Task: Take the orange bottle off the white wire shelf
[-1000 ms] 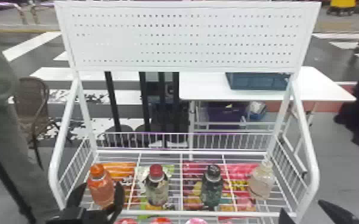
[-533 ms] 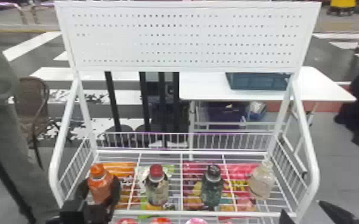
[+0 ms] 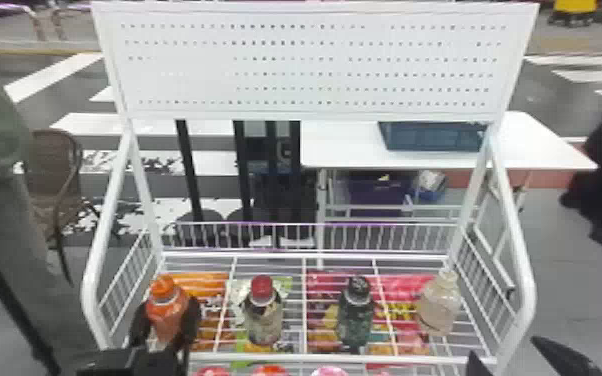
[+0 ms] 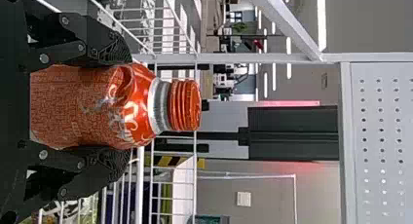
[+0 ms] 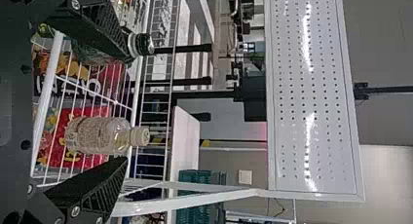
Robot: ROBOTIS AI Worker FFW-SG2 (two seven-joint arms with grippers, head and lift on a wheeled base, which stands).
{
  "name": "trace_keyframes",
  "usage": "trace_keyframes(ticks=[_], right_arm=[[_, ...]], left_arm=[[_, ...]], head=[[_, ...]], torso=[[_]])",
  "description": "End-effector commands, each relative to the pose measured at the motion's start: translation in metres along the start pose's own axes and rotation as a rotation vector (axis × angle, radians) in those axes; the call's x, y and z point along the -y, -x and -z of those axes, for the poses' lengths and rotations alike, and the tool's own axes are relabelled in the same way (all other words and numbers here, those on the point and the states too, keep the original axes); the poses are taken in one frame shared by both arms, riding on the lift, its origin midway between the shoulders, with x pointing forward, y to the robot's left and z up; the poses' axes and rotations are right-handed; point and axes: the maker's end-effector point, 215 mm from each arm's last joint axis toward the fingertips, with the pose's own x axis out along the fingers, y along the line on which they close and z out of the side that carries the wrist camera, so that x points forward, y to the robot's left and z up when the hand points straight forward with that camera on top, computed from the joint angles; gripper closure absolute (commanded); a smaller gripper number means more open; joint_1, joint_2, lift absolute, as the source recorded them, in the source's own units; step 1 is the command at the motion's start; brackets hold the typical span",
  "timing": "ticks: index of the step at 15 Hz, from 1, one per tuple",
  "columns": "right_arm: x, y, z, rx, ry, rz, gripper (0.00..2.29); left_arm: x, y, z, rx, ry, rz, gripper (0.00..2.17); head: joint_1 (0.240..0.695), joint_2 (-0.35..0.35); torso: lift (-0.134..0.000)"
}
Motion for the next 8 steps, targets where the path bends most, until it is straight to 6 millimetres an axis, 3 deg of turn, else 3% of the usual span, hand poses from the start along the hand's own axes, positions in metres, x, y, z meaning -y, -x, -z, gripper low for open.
trace_keyframes(ticks=[1,3,8], right_arm=[[0.0,-0.001,0.0,0.0,-0.001,-0.001,0.14],[-0.001,-0.002,0.001,0.0,-0.002,-0.002,0.14],[-0.002,-0.003,0.0,0.005,-0.004,-0.003,0.14]], left_arm=[[0.014,0.016,-0.034,0.045,0.015,0.03,0.64],[0.021,0.029,-0.055,0.034,0.002,0.05,0.64],[-0.004,0.079,-0.103,0.067,-0.016,0.024,0.64]], head=[[0.499,0.0],[0.499,0.0],[0.499,0.0]], torso=[[0.0],[0.0],[0.0]])
